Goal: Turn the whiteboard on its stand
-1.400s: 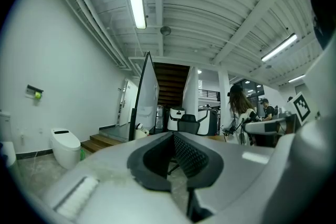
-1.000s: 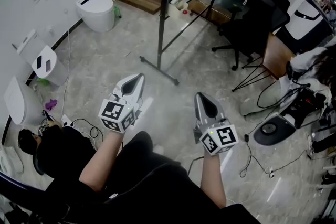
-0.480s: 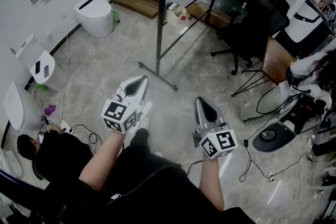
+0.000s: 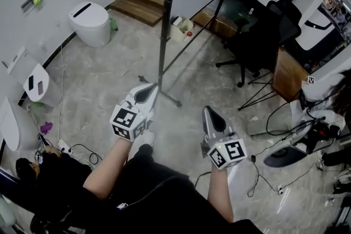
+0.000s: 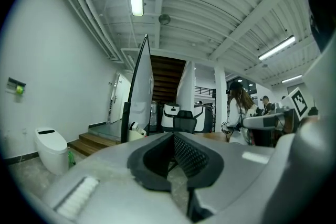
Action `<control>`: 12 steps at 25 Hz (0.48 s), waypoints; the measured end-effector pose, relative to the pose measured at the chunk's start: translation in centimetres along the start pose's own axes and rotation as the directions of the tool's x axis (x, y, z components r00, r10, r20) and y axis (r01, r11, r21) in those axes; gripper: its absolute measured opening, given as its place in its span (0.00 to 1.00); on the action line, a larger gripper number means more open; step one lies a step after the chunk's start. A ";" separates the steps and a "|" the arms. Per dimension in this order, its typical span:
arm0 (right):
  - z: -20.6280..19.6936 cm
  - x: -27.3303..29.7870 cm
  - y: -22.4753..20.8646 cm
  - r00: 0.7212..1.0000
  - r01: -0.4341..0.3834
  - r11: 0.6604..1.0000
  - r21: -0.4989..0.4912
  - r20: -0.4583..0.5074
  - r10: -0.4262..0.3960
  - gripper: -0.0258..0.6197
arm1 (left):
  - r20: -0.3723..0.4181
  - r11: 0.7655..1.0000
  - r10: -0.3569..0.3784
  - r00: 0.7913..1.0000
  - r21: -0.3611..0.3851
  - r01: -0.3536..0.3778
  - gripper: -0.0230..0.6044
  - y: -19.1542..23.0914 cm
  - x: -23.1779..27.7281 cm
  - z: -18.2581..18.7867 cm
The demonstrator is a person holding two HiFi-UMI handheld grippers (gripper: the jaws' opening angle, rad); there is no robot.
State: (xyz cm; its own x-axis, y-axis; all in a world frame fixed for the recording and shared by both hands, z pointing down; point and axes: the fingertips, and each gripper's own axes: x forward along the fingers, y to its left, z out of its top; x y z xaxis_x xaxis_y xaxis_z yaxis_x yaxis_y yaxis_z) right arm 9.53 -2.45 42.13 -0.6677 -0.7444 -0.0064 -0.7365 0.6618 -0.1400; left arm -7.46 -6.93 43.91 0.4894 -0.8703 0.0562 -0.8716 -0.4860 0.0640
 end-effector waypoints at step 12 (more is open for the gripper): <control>1.6 12.0 -2.1 0.999 0.053 0.999 -0.013 0.011 -0.053 0.05 | -0.009 0.996 -0.093 0.996 0.017 0.093 0.04 9.9 8.4 1.6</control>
State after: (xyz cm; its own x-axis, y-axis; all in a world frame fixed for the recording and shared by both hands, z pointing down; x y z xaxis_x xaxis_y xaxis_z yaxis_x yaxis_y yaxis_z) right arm 3.26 -12.94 40.75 -0.6268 -0.7791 -0.0097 -0.7720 0.6227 -0.1276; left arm -12.08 -19.19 43.39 0.5682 -0.8208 0.0593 -0.8229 -0.5658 0.0523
